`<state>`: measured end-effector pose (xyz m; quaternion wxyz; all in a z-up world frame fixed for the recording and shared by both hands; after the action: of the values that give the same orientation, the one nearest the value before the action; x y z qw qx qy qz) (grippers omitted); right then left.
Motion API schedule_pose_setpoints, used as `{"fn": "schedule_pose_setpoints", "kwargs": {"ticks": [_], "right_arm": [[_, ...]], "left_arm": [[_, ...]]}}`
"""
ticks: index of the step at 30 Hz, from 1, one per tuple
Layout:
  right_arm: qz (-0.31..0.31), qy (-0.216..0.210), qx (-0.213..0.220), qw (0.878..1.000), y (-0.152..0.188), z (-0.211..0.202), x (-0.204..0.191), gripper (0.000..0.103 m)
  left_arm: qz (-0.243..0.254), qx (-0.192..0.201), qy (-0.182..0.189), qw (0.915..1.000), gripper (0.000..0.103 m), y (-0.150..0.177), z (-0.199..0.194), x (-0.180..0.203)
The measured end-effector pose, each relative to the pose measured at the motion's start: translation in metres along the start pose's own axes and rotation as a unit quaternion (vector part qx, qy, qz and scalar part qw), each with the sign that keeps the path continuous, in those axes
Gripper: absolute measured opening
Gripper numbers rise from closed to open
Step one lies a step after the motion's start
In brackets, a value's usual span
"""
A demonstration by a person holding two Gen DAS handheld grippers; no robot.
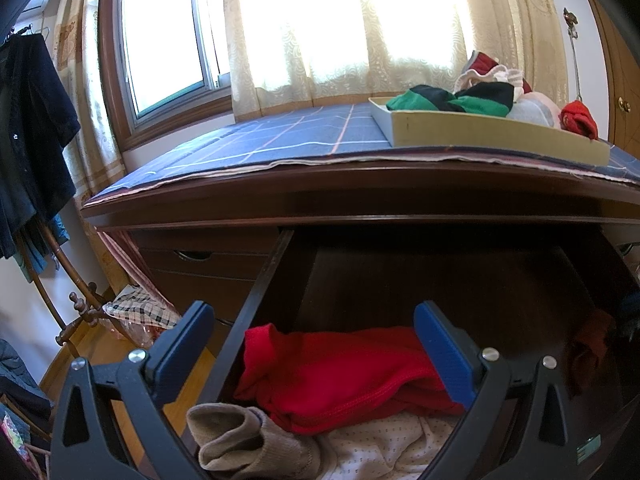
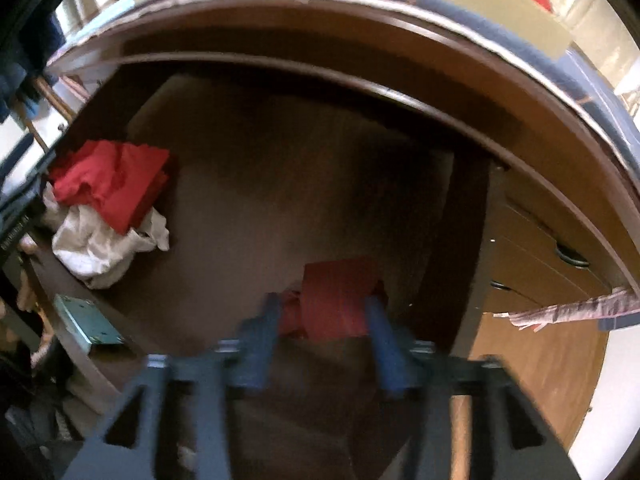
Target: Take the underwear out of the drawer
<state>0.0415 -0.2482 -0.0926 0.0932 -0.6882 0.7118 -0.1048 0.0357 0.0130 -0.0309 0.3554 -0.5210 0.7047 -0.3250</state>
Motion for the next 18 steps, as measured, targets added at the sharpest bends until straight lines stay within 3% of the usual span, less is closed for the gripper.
{"fn": "schedule_pose_setpoints", "kwargs": {"ticks": [7,11,13,18], "right_arm": [[-0.037,0.037,-0.041,0.998,0.0,0.032,-0.009,0.063],[-0.066,0.083,-0.048,0.993,0.001,0.043,-0.014,0.061],[-0.073,0.095,-0.05,0.991,0.001,0.045,-0.015,0.05],[-0.066,0.104,-0.032,0.992,0.003,0.039,-0.011,0.037]], "left_arm": [[0.001,0.0,0.0,1.0,0.102,0.001,0.0,0.0],[0.002,0.001,-0.001,1.0,0.102,0.001,-0.001,-0.001],[0.001,0.001,-0.001,1.0,0.102,0.001,-0.001,-0.001],[0.002,0.002,-0.002,1.0,0.102,0.001,-0.001,0.0]]}}
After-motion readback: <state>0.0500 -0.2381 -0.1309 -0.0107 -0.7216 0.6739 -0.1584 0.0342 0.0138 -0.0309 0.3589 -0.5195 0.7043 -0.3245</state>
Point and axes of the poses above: each gripper's, at about its wrist camera, not at the fingertips, and z roughly the way its jaws point, x to its right, y to its underside, the point moved 3 cm from there along z, roughly the way its jaws point, and after that the axes turned 2 degrees about z, right-handed, at the moved point
